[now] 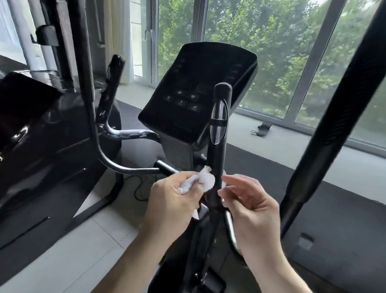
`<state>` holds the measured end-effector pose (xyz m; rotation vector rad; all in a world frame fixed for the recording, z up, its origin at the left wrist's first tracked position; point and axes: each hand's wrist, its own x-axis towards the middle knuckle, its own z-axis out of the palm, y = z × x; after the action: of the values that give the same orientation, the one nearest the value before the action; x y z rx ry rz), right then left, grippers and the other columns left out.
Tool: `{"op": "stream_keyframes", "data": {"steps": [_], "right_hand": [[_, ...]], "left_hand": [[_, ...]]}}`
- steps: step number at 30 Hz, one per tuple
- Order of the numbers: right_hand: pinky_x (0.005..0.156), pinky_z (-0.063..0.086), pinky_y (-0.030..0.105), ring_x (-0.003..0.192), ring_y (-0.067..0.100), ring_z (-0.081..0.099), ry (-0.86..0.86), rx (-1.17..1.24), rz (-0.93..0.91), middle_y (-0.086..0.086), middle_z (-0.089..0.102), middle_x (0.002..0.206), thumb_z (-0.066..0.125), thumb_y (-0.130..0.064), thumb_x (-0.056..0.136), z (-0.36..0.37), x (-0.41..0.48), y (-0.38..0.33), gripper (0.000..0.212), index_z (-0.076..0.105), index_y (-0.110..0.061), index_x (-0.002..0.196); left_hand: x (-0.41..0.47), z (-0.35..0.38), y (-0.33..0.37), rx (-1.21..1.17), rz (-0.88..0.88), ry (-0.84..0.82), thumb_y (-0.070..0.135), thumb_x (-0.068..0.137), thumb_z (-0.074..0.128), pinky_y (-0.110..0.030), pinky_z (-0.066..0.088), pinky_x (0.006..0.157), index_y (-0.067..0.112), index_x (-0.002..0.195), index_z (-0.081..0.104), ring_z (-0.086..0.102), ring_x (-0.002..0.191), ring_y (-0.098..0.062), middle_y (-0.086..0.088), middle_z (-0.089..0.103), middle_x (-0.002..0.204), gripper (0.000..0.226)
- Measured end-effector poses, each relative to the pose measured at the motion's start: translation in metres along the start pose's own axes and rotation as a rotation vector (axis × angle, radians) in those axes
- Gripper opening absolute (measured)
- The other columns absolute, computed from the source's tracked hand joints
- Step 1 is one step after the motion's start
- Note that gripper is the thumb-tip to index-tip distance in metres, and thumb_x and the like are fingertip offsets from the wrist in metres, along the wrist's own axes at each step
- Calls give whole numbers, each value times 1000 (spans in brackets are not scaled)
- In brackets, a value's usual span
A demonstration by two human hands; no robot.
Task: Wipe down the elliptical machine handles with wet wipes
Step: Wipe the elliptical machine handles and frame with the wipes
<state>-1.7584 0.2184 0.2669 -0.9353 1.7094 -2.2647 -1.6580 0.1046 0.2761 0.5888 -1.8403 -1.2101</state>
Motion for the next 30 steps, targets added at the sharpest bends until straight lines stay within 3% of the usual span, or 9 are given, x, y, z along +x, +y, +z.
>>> {"op": "stream_keyframes", "data": {"steps": [1, 3, 6, 9, 15, 21, 23, 27, 30], "right_hand": [[81, 59, 28, 90, 20, 73, 70, -13, -1, 9, 73, 104, 65, 17, 90, 1, 5, -4, 41, 82, -20, 89], [79, 58, 25, 85, 13, 73, 178, -64, 8, 7, 76, 96, 63, 15, 91, 3, 12, -9, 39, 81, -20, 91], [77, 57, 23, 78, 9, 72, 249, -136, 24, 3, 77, 84, 61, 15, 92, 8, 13, -9, 34, 78, -14, 97], [74, 55, 21, 75, 8, 72, 276, -190, 15, 3, 76, 82, 60, 17, 92, 19, 10, -6, 34, 78, -12, 98], [69, 54, 16, 75, 8, 71, 292, -277, -37, 1, 79, 90, 57, 17, 94, 48, 3, -1, 36, 77, -12, 102], [64, 54, 16, 70, 9, 70, 347, -284, -31, 4, 78, 86, 52, 19, 94, 60, 0, 1, 36, 76, -7, 102], [62, 53, 16, 67, 8, 70, 357, -286, -29, 4, 78, 83, 51, 19, 95, 64, 0, 0, 35, 75, -6, 101], [67, 54, 20, 74, 10, 71, 384, -333, -15, 3, 79, 88, 54, 13, 96, 66, 0, 0, 33, 75, -11, 102], [68, 55, 21, 75, 10, 69, 399, -359, -10, 2, 79, 91, 55, 12, 96, 67, -1, 2, 33, 75, -13, 103]], "left_hand": [[13, 0, -2, -6, 21, 49, 41, 96, 68, -21, 49, 55, 35, 83, 75, 59, 54, -6, 10, 63, 55, 16], [38, 1, -6, -42, 53, 58, 40, 96, 68, -32, 54, 59, 39, 82, 72, 63, 56, -14, 4, 66, 60, 14], [59, 7, -8, -160, 78, -80, 43, 98, 66, -48, 55, 63, 21, 83, 75, 62, 63, -35, -11, 66, 64, 28], [68, 8, -12, -220, 125, -164, 47, 101, 60, -41, 51, 61, 16, 71, 67, 58, 57, -28, -7, 61, 59, 44], [62, 7, -42, -126, 215, -235, 40, 105, 54, -18, 46, 55, 28, 71, 68, 65, 56, -8, 10, 67, 61, 39], [43, 7, -89, -102, 150, -406, 46, 106, 51, -36, 51, 53, 24, 63, 56, 57, 49, -13, 0, 55, 53, 48], [50, 4, -76, -183, 153, -358, 41, 105, 54, -35, 52, 57, 32, 65, 61, 60, 54, -13, 3, 60, 58, 41], [64, 0, -37, -418, 158, -278, 32, 105, 59, -22, 54, 63, 28, 77, 70, 69, 65, -10, 10, 70, 66, 30], [67, 4, -32, -455, 161, -275, 35, 104, 61, -31, 58, 63, 27, 78, 70, 72, 65, -15, 5, 69, 64, 29]]}}
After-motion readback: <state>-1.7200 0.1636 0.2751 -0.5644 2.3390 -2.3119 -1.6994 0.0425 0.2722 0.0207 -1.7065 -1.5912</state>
